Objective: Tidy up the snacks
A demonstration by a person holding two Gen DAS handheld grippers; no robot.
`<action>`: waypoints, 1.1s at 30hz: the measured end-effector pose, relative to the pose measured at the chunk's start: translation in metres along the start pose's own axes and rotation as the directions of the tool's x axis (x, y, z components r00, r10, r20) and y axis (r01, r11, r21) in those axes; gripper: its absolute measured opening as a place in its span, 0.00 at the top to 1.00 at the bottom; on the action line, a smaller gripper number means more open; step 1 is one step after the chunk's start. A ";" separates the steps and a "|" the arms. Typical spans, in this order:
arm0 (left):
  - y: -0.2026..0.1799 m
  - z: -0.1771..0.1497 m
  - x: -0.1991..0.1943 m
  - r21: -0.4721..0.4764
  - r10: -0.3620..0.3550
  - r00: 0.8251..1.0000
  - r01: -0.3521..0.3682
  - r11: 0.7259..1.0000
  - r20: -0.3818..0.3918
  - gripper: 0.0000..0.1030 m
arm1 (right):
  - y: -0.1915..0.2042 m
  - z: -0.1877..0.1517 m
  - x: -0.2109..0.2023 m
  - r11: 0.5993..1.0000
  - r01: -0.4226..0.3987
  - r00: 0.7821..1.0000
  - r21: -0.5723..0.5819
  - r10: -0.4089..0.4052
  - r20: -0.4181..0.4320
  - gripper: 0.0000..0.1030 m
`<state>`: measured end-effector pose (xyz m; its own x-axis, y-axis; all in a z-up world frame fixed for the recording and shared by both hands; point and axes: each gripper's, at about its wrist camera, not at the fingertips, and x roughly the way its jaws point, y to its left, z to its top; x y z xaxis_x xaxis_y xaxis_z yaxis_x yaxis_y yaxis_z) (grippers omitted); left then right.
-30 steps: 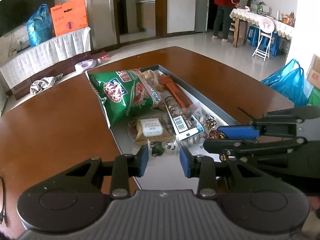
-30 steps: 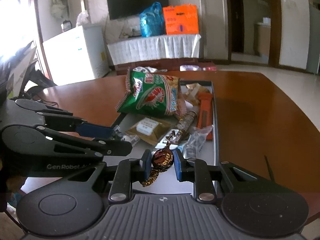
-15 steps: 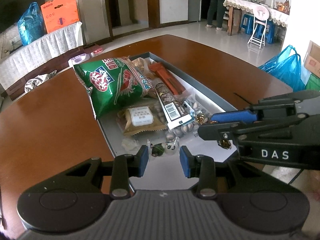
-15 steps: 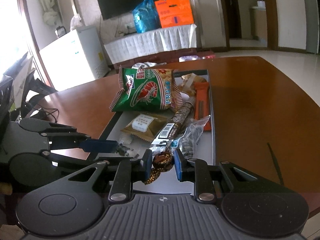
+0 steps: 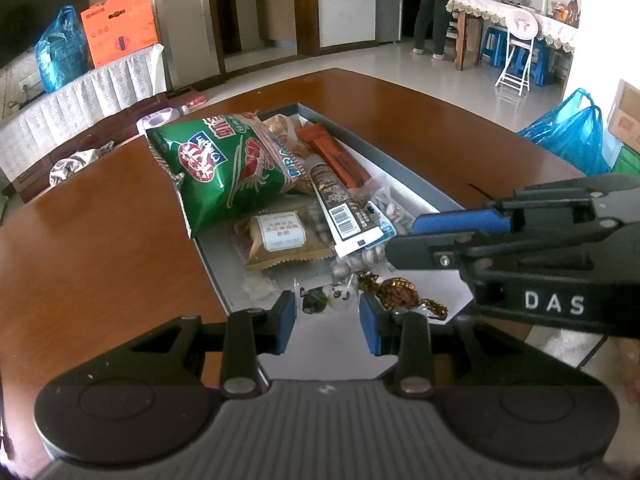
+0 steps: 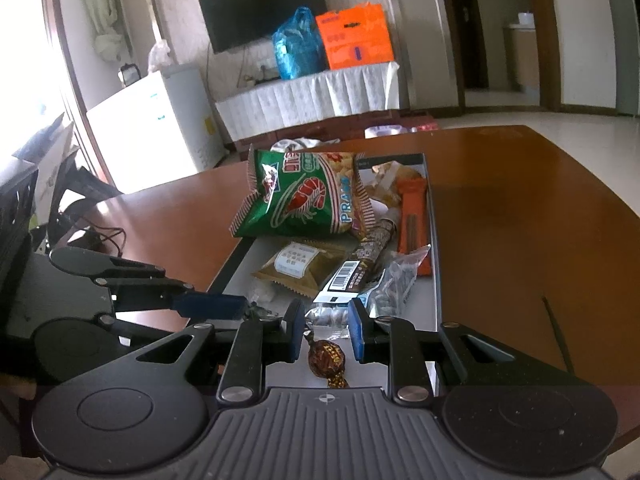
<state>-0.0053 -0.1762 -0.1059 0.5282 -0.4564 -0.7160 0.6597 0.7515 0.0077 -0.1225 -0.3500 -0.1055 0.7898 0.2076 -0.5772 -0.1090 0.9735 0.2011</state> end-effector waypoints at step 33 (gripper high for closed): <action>0.012 -0.043 -0.079 -0.133 0.160 0.986 -0.152 0.979 0.049 0.18 | 0.018 -0.022 -0.042 0.988 0.103 0.989 0.115 -0.113 0.090 0.01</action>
<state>-0.0620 -0.1106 -0.0794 0.6525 -0.3534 -0.6703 0.4950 0.8686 0.0239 -0.1713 -0.3394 -0.0951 0.8481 0.0864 -0.5227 0.0427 0.9722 0.2300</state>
